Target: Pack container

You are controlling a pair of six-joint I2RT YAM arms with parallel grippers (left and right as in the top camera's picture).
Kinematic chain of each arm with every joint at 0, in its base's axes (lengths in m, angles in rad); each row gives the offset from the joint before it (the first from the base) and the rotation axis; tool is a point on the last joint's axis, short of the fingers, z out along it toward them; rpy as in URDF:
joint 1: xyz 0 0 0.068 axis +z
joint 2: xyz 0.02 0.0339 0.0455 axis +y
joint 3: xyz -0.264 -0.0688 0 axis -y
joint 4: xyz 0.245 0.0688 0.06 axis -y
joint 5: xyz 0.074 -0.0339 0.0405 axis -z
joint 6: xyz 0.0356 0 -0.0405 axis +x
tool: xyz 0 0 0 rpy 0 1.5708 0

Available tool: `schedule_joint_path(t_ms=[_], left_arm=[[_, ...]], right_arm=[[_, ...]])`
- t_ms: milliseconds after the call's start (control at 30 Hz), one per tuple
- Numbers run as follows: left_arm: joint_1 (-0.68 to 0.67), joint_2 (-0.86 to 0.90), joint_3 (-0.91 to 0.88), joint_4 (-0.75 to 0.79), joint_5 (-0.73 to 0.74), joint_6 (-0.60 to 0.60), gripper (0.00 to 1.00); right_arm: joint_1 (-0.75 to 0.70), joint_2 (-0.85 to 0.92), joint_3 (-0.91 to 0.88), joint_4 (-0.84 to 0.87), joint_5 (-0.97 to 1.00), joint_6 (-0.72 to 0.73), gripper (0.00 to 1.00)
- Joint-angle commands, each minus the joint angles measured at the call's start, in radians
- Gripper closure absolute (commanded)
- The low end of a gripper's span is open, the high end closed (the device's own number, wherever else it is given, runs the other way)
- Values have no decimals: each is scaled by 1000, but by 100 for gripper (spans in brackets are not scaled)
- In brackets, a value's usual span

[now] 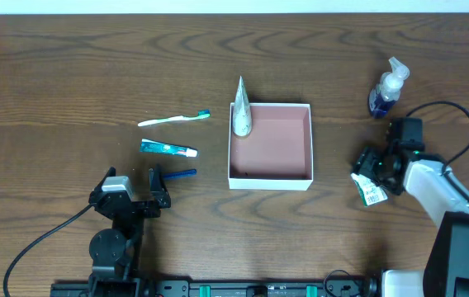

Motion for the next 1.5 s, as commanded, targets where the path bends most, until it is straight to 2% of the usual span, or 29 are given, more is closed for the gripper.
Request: schedule_joint_path(t_ms=[0, 167, 300, 467, 1000, 1467], left_arm=[[5, -6, -21, -37, -11, 16, 2], [5, -6, -21, -37, -11, 16, 2], [5, -6, -21, -37, -11, 16, 2], [5, -6, -21, -37, -11, 16, 2], [5, -6, -21, -37, -11, 16, 2], [5, -6, -21, -37, -11, 16, 2]], right_arm=[[-24, 27, 73, -105, -43, -37, 19], [-23, 27, 256, -382, -44, -189, 11], [-22, 27, 332, -479, -43, -270, 10], [-21, 29, 326, -483, -44, -340, 10], [25, 29, 247, -473, -58, -368, 10], [25, 31, 86, -280, -50, -368, 11]])
